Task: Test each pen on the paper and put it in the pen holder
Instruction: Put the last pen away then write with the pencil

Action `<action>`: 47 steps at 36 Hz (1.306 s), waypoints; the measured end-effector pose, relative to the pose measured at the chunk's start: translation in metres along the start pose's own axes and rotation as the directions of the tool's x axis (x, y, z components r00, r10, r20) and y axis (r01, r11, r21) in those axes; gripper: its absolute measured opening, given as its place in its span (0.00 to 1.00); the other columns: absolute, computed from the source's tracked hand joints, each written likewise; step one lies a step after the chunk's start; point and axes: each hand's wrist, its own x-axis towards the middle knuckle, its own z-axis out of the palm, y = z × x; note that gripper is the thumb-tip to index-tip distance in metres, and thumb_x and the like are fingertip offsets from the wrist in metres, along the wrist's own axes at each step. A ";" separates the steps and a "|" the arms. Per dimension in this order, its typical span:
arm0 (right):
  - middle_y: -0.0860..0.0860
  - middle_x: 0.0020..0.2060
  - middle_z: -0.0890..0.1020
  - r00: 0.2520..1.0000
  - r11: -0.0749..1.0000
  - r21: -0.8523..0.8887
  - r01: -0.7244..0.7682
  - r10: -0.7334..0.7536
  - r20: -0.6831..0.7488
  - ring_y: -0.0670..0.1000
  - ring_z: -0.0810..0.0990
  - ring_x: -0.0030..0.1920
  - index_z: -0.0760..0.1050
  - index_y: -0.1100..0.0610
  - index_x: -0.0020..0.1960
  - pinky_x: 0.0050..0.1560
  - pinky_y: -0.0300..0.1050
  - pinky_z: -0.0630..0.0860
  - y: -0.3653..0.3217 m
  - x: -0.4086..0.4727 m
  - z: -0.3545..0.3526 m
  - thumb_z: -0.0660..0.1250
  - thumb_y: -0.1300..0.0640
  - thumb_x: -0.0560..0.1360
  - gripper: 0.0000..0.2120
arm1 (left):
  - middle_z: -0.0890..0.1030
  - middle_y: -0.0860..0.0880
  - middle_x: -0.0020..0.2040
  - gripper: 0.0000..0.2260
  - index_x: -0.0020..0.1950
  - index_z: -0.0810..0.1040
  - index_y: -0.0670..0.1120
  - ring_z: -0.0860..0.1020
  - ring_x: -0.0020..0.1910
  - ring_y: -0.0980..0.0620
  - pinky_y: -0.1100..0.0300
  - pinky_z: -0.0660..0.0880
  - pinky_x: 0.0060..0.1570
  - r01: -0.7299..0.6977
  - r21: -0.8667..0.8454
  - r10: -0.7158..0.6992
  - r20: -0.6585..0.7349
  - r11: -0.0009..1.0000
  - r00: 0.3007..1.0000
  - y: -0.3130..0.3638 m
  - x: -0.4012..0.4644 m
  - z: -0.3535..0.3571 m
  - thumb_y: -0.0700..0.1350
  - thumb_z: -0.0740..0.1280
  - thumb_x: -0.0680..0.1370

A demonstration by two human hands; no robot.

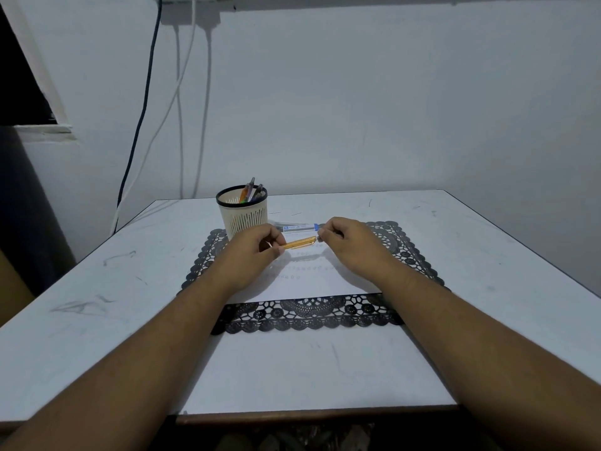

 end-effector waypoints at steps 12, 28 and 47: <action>0.41 0.25 0.66 0.994 0.932 0.352 -0.087 0.104 -0.032 0.43 0.62 0.26 0.83 0.57 0.46 0.34 0.44 0.63 0.001 0.003 0.005 0.70 0.56 0.81 0.07 | 0.79 0.55 0.39 0.04 0.49 0.82 0.47 0.73 0.35 0.64 0.72 0.70 0.38 0.022 -0.074 -0.026 -0.048 0.997 0.998 0.000 0.002 0.000 0.38 0.71 0.79; 0.49 0.31 0.68 0.980 0.822 0.536 -0.193 0.190 0.063 0.47 0.63 0.30 0.83 0.54 0.41 0.32 0.43 0.65 0.007 0.003 0.005 0.74 0.57 0.78 0.07 | 0.79 0.52 0.41 0.04 0.50 0.81 0.45 0.73 0.35 0.63 0.72 0.69 0.37 0.027 -0.100 -0.029 -0.017 0.995 0.999 -0.001 0.000 0.003 0.37 0.70 0.80; 0.57 0.42 0.81 0.943 0.737 0.604 -0.303 0.325 0.076 0.50 0.75 0.33 0.77 0.63 0.60 0.33 0.43 0.77 0.009 0.006 -0.011 0.60 0.68 0.83 0.09 | 0.80 0.53 0.42 0.04 0.49 0.82 0.47 0.74 0.36 0.63 0.73 0.71 0.38 0.063 -0.070 -0.067 -0.062 0.996 0.996 -0.007 0.002 0.001 0.39 0.70 0.80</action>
